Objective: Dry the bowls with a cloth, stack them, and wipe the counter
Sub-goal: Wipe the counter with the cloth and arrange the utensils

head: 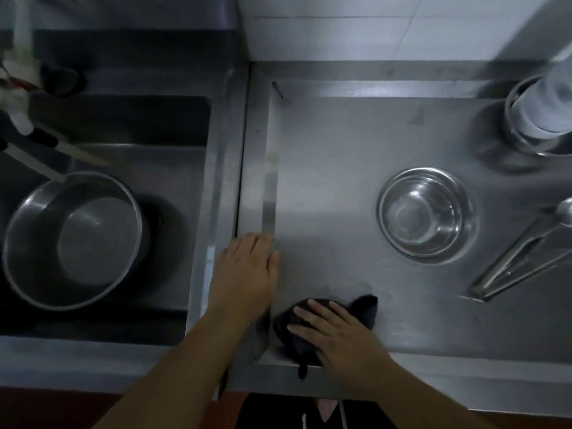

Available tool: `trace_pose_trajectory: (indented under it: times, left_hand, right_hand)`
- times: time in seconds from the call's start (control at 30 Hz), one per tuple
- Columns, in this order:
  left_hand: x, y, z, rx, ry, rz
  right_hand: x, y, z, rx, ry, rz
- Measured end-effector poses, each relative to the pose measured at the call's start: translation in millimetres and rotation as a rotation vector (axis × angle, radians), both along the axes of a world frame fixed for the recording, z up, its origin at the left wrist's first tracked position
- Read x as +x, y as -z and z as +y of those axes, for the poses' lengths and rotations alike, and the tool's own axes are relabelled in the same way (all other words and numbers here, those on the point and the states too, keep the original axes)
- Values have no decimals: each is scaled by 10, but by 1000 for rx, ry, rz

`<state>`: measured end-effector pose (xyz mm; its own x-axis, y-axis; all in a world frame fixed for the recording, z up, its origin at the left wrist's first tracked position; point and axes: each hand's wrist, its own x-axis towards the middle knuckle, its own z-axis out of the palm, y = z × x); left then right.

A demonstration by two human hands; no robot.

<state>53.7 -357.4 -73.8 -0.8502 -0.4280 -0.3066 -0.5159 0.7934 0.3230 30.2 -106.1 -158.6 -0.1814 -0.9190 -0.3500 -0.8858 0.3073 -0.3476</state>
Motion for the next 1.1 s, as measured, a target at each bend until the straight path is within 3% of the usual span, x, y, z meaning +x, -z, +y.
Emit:
trace_pose_trajectory:
  times: [0.1, 0.27, 0.4, 0.57, 0.73, 1.0, 1.1]
  left_hand:
    - [-73, 64, -8, -3, 19, -38]
    - [-210, 142, -17, -27, 24, -67]
    - [-390, 175, 35, -16, 8, -110]
    - [-581, 235, 74, -32, -21, -131]
    - [-633, 221, 83, -43, -19, -116]
    - [-486, 100, 276, -29, 65, -104]
    - [-361, 16, 338, -40, 141, -94]
  right_hand:
    - [-501, 47, -139, -50, -8, 40]
    - [-1780, 92, -648, -112, 302, 18]
    - [-2722, 110, -1006, -91, 412, 43]
    - [-3305, 153, -1290, -40, 571, 4]
    - [-2977, 19, -1130, -80, 531, -15]
    - [-1282, 17, -93, -102, 395, -119]
    - [-832, 41, 436, 3, 357, -159]
